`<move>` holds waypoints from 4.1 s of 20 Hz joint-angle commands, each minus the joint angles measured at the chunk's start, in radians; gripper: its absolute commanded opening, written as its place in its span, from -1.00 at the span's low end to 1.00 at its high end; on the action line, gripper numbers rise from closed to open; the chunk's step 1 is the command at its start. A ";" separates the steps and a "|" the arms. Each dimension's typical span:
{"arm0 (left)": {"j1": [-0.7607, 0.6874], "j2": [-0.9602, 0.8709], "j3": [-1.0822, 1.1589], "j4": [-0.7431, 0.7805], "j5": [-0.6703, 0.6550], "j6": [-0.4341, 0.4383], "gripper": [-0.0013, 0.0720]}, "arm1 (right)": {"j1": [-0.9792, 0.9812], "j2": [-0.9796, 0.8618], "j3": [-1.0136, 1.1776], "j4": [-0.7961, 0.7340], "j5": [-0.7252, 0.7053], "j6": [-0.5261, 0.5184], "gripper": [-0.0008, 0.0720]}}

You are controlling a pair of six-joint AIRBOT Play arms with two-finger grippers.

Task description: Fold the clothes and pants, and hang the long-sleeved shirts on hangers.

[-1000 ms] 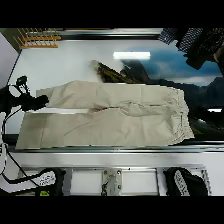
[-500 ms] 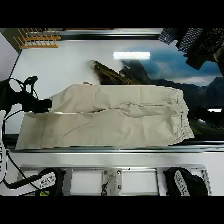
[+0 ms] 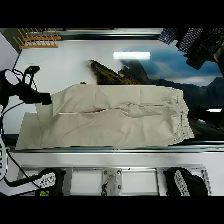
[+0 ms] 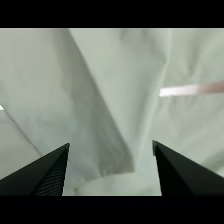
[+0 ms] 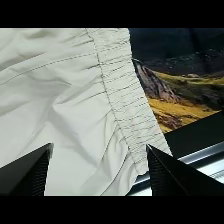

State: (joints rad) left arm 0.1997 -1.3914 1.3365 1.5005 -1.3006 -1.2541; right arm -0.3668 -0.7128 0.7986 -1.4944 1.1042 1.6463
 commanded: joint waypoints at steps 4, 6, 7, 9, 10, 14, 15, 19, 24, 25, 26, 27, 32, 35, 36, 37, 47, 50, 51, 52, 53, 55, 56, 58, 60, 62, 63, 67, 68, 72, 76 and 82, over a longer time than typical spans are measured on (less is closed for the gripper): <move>0.041 -0.305 0.317 -0.003 0.027 0.062 0.57 | 0.001 0.000 -0.007 0.000 0.004 0.000 0.76; 0.039 -0.389 0.362 -0.003 0.060 0.111 0.54 | 0.001 0.000 -0.012 0.000 0.004 0.000 0.76; 0.039 -0.429 0.384 -0.003 0.063 0.125 0.54 | 0.001 0.000 -0.014 0.001 0.005 0.000 0.76; 0.040 -0.508 0.423 -0.003 0.063 0.126 0.54 | 0.001 0.000 -0.021 0.000 0.016 0.000 0.75; 0.042 -0.543 0.442 -0.009 0.063 0.127 0.54 | 0.001 -0.002 -0.024 0.000 0.024 0.000 0.76; 0.041 -0.636 0.489 -0.012 0.074 0.148 0.54 | 0.001 -0.021 -0.031 0.019 0.038 0.000 0.75; 0.041 -0.649 0.497 -0.012 0.082 0.148 0.54 | 0.001 -0.029 -0.031 0.026 0.042 0.000 0.75; 0.041 -0.665 0.528 -0.012 0.093 0.152 0.54 | 0.001 -0.068 -0.031 0.043 0.059 0.000 0.76; 0.052 -0.667 0.526 -0.016 0.100 0.165 0.54 | 0.001 -0.077 -0.031 0.060 0.060 0.000 0.75; 0.056 -0.668 0.525 -0.036 0.100 0.165 0.54 | 0.001 -0.077 -0.031 0.060 0.059 0.000 0.76; 0.066 -0.669 0.525 -0.057 0.099 0.166 0.54 | 0.001 -0.077 -0.031 0.060 0.059 0.000 0.75; 0.071 -0.669 0.525 -0.075 0.100 0.165 0.54 | 0.001 -0.077 -0.031 0.060 0.060 0.000 0.76; 0.078 -0.673 0.525 -0.087 0.103 0.166 0.54 | 0.001 -0.077 -0.031 0.068 0.060 0.000 0.75; 0.078 -0.690 0.525 -0.088 0.111 0.165 0.54 | 0.001 -0.077 -0.031 0.068 0.060 0.000 0.75; 0.076 -0.694 0.525 -0.088 0.113 0.165 0.54 | 0.001 -0.077 -0.031 0.071 0.060 0.000 0.75; 0.075 -0.696 0.525 -0.088 0.113 0.165 0.54 | 0.001 -0.077 -0.031 0.078 0.060 0.000 0.75; 0.074 -0.695 0.525 -0.087 -0.049 0.165 0.54 | 0.001 -0.077 -0.031 0.079 0.055 0.000 0.75; 0.073 -0.695 0.526 -0.087 -0.019 0.133 0.42 | 0.001 -0.077 -0.031 0.079 0.055 0.000 0.75; 0.073 -0.695 0.526 -0.087 -0.007 0.119 -0.34 | 0.001 -0.077 -0.031 0.079 0.055 0.000 0.76; 0.073 -0.695 0.527 -0.088 -0.005 0.113 -0.94 | 0.001 -0.077 -0.031 0.079 0.055 0.000 0.75; 0.073 -0.695 0.534 -0.088 -0.006 0.112 -0.95 | 0.001 -0.077 -0.031 0.078 0.055 0.000 0.76; 0.072 -0.694 0.571 -0.087 -0.008 0.091 -0.95 | 0.001 -0.077 -0.029 0.078 0.048 -0.001 0.76; 0.072 -0.692 0.597 -0.087 -0.008 0.071 -0.95 | 0.001 -0.077 -0.024 0.078 0.048 -0.005 0.75; 0.067 -0.677 0.658 -0.087 -0.002 0.034 -0.95 | 0.001 -0.084 0.016 0.078 0.055 -0.054 0.76; 0.056 -0.650 0.703 -0.087 0.018 0.034 -0.95 | 0.001 -0.132 0.109 0.078 0.072 -0.067 0.76; 0.040 -0.606 0.692 -0.087 0.074 0.034 -0.95 | 0.001 -0.245 0.241 0.079 0.129 -0.144 0.76; 0.031 -0.587 0.679 -0.085 0.101 0.034 -0.95 | 0.001 -0.326 0.317 0.083 0.166 -0.196 0.76; 0.010 -0.577 0.673 -0.086 0.084 0.034 -0.95 | 0.002 -0.668 0.598 0.112 0.185 -0.400 0.76; 0.008 -0.578 0.672 -0.087 0.072 0.034 -0.95 | 0.002 -0.757 0.668 0.111 0.173 -0.429 0.76; 0.008 -0.578 0.673 -0.087 -0.006 0.034 -0.95 | 0.009 -1.071 0.932 0.112 0.153 -0.461 0.76; 0.008 -0.578 0.673 -0.087 -0.041 0.034 -0.95 | 0.047 -1.274 1.137 0.142 0.152 -0.550 0.76; 0.008 -0.578 0.673 -0.087 -0.035 0.034 -0.95 | 0.084 -1.403 1.233 0.229 0.116 -0.623 0.75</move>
State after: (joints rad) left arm 0.2077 -1.9697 2.0090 1.4139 -1.3323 -1.2221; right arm -0.2981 -2.0548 1.9907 -1.3003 1.2350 1.0634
